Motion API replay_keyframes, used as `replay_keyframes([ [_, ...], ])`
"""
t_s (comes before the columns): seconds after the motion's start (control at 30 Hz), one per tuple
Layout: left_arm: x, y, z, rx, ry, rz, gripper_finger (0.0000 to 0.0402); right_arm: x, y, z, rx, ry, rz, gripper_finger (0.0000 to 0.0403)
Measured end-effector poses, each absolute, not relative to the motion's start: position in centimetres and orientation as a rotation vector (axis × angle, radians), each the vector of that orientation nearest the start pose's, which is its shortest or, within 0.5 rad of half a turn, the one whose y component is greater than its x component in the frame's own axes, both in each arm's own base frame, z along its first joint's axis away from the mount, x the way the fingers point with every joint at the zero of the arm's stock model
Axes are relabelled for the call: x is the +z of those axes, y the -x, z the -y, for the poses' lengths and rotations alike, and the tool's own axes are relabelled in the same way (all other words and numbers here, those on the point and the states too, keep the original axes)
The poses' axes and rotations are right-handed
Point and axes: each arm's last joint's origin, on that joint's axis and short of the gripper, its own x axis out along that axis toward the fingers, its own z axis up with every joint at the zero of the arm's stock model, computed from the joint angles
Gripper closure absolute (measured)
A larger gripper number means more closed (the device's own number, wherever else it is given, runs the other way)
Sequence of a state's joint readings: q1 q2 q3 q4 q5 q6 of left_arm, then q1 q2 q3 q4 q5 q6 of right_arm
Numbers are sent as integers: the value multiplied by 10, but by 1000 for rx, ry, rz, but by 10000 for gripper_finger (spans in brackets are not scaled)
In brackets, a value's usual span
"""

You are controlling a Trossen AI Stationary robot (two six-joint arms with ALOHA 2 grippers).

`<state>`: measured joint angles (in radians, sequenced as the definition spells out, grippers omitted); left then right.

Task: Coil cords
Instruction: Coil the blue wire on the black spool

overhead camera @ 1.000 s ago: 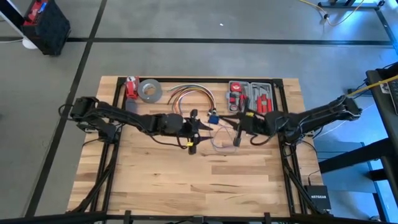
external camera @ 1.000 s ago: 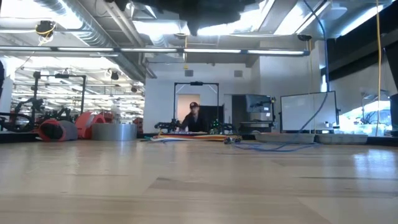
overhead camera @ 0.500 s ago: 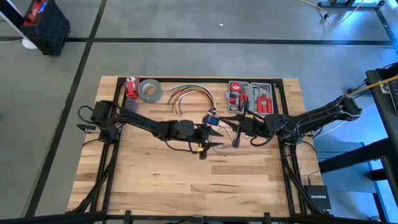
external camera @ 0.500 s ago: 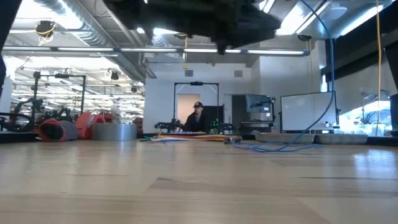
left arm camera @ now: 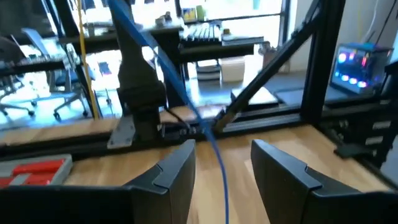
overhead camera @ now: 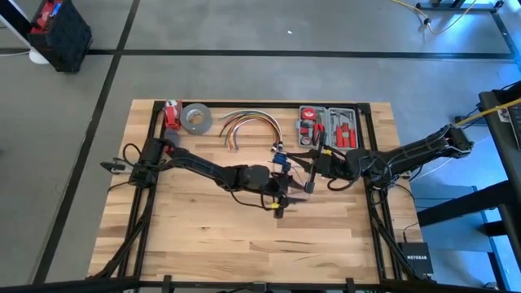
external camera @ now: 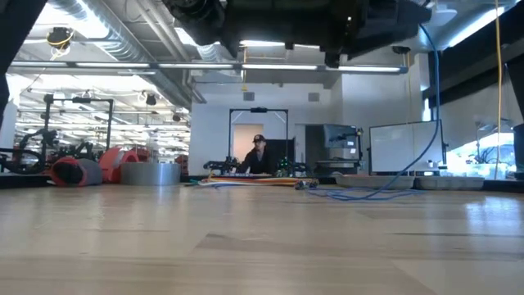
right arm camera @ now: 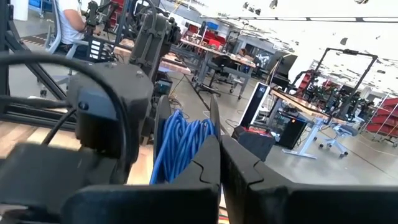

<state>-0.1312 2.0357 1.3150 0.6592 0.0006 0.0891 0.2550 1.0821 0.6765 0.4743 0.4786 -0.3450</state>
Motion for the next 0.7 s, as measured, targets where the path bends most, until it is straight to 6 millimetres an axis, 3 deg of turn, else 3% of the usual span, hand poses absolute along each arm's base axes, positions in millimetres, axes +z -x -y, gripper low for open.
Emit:
replay_keyframes([
  [0.37,223,-455,59,-93,-61,1,260,302,-234,-47,-232,318,26,402],
  [0.47,222,-455,59,-90,-93,-4,298,302,-234,-47,-232,318,26,402],
  [0.6,221,-455,58,-90,-129,-17,379,302,-234,-47,-232,319,26,402],
  [0.7,215,-455,56,-53,-173,-77,391,301,-234,-47,-228,320,23,402],
])
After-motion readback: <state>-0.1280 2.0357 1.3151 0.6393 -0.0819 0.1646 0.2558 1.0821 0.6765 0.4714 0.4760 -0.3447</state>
